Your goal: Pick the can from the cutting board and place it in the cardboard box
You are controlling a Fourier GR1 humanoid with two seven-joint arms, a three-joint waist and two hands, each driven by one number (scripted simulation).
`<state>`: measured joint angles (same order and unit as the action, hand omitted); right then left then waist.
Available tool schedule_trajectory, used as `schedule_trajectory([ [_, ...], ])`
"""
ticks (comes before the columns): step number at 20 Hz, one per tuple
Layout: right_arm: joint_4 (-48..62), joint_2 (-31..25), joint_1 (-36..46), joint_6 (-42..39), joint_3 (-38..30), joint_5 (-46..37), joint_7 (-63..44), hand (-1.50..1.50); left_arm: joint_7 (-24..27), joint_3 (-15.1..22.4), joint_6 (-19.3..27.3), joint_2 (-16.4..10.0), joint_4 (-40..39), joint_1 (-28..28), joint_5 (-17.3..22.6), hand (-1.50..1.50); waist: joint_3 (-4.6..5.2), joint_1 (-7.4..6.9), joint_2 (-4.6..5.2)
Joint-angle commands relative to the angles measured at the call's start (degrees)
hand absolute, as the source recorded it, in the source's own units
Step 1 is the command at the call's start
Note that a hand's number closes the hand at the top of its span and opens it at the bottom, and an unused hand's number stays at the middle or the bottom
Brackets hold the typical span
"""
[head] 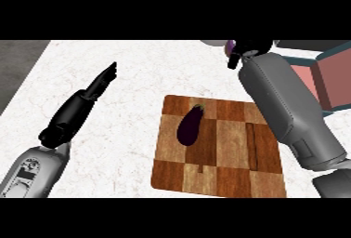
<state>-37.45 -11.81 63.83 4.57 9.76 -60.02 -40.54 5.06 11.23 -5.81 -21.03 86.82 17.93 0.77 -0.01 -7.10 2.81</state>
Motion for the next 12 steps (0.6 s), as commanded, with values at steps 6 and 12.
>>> schedule_trajectory([
  [6,9.29,-1.95,12.14,14.58,-4.37,-5.78,-13.1,1.5,2.09,-0.84,0.4,-0.01,-1.53,-2.24,-0.68,0.0,0.13,1.64,-1.03],
  [12,16.31,-7.67,14.97,21.75,-7.68,-8.02,-18.1,1.5,1.25,0.08,0.47,0.67,-0.13,-2.54,-1.34,0.0,0.07,1.73,-0.8],
])
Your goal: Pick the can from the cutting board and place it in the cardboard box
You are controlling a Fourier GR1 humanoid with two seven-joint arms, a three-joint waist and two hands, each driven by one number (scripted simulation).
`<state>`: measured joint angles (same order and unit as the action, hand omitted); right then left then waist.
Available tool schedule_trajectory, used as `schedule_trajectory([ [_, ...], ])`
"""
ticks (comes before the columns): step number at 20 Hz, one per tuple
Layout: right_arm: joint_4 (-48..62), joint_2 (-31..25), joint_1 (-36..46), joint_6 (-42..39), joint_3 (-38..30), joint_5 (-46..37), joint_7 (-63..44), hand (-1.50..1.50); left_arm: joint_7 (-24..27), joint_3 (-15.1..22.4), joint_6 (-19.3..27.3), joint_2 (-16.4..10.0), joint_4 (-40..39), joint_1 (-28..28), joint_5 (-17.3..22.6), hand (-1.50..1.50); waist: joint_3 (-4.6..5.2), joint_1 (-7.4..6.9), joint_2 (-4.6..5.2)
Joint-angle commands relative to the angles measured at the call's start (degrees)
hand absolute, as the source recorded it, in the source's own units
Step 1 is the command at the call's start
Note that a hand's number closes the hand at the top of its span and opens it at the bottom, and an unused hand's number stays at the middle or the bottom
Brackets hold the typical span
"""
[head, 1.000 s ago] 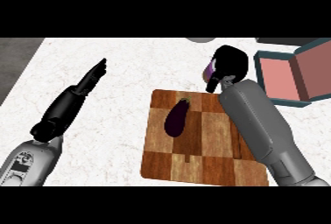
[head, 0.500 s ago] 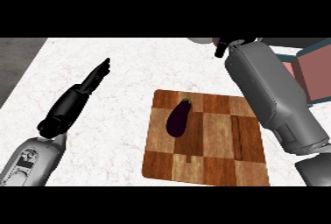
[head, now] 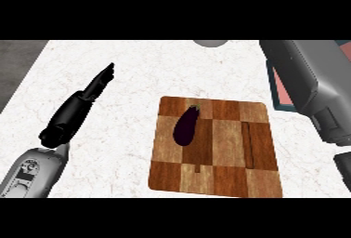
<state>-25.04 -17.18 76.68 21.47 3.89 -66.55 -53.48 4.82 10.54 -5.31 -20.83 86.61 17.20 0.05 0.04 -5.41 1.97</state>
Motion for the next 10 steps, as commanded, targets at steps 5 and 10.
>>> schedule_trajectory([
  [5,7.51,-4.16,2.58,9.53,-3.83,-2.29,-5.94,1.5,-0.38,-1.25,-0.77,0.07,-0.8,0.38,0.52,0.0,-0.03,1.43,-0.31],
  [10,12.52,-9.5,0.38,5.81,-5.11,-1.99,-0.67,1.5,-0.64,0.17,1.93,2.27,0.27,-0.81,-2.17,0.0,-0.06,2.32,-0.63],
])
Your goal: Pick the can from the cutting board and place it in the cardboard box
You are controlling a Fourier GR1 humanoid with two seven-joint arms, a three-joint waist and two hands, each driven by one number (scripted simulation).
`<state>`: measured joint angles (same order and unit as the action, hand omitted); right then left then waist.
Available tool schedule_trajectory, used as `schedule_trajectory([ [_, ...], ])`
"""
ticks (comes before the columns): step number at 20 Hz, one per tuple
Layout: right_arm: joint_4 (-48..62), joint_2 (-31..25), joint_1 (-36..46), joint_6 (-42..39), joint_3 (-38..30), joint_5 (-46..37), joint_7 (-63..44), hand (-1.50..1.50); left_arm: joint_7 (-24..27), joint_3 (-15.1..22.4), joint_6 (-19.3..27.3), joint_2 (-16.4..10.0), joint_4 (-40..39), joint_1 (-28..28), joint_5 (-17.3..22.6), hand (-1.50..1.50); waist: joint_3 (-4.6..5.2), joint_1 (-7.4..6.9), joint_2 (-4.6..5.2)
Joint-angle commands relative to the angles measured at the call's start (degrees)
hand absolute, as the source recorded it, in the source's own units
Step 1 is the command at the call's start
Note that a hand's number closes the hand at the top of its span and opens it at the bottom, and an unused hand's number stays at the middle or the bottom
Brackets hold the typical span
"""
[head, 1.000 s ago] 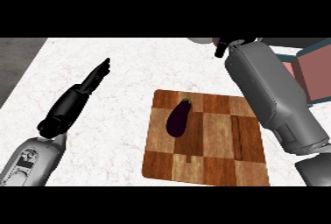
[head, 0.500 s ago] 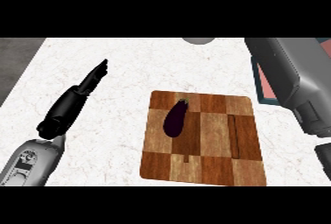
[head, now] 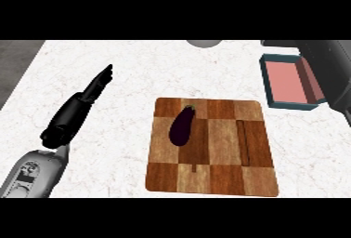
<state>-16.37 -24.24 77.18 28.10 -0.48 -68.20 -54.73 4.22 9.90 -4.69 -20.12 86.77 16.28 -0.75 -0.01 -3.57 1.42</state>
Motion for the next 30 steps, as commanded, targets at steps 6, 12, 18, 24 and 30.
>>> schedule_trajectory([
  [6,8.38,-3.7,-1.6,-10.9,-8.36,8.48,5.0,1.5,0.72,-2.2,-0.35,-0.49,-1.29,-0.42,0.19,0.0,-0.07,0.76,-0.03],
  [12,9.17,-8.89,-6.39,-19.33,-11.88,12.89,15.88,1.5,-1.14,-3.31,-1.89,-1.66,0.91,-1.21,0.83,0.0,-0.08,1.74,-0.76],
  [18,9.59,-9.22,-7.43,-28.27,-14.89,16.72,19.03,-1.5,-0.92,-3.76,-2.1,-0.59,-0.22,-0.81,0.63,0.0,-0.07,2.05,-0.83],
  [24,2.82,-7.98,-10.37,-22.28,-16.32,19.11,30.4,-1.5,-0.41,-3.16,-1.08,0.3,0.36,-2.05,-1.41,0.0,-0.06,2.73,-1.23],
  [30,-7.02,-8.9,-9.37,-1.94,-29.68,31.45,39.04,-1.5,0.28,-4.14,-0.77,0.04,0.02,-2.31,-0.98,0.0,-0.37,3.0,-1.14],
])
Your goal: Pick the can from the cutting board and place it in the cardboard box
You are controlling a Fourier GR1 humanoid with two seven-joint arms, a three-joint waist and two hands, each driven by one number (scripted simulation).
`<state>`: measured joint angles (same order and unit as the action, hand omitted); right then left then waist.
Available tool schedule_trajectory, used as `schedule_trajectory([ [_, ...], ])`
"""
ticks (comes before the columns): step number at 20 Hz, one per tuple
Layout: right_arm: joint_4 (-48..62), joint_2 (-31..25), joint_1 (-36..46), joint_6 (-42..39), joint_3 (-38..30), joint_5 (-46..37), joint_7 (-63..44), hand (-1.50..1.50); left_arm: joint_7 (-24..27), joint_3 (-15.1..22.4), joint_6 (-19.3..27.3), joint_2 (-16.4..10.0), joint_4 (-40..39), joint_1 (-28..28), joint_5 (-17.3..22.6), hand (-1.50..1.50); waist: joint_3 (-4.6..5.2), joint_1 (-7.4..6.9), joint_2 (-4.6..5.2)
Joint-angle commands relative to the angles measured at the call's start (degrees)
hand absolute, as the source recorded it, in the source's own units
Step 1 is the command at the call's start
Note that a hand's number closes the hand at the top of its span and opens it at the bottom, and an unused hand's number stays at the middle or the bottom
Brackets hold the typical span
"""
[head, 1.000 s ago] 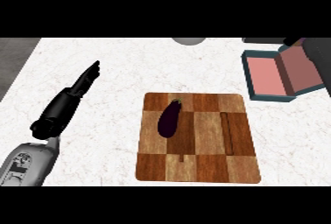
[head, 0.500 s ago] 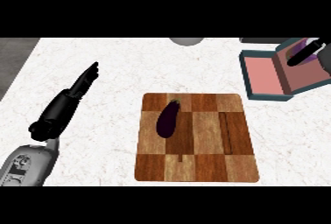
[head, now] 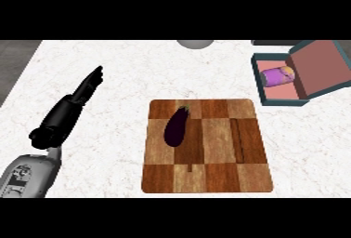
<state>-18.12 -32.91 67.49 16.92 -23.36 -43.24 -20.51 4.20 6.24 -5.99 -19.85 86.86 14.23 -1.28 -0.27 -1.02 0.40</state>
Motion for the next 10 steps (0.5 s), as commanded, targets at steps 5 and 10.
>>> schedule_trajectory([
  [5,-10.07,2.74,-5.56,17.8,-16.02,16.0,12.47,-1.5,-2.15,-0.34,-0.08,-0.2,1.75,-0.21,0.05,0.0,0.04,0.84,-0.31],
  [10,-14.71,4.94,-14.61,19.14,-20.28,22.44,21.58,-1.5,1.26,-1.31,-0.62,-0.08,-0.61,-1.33,-0.7,0.0,0.21,1.26,-0.32],
])
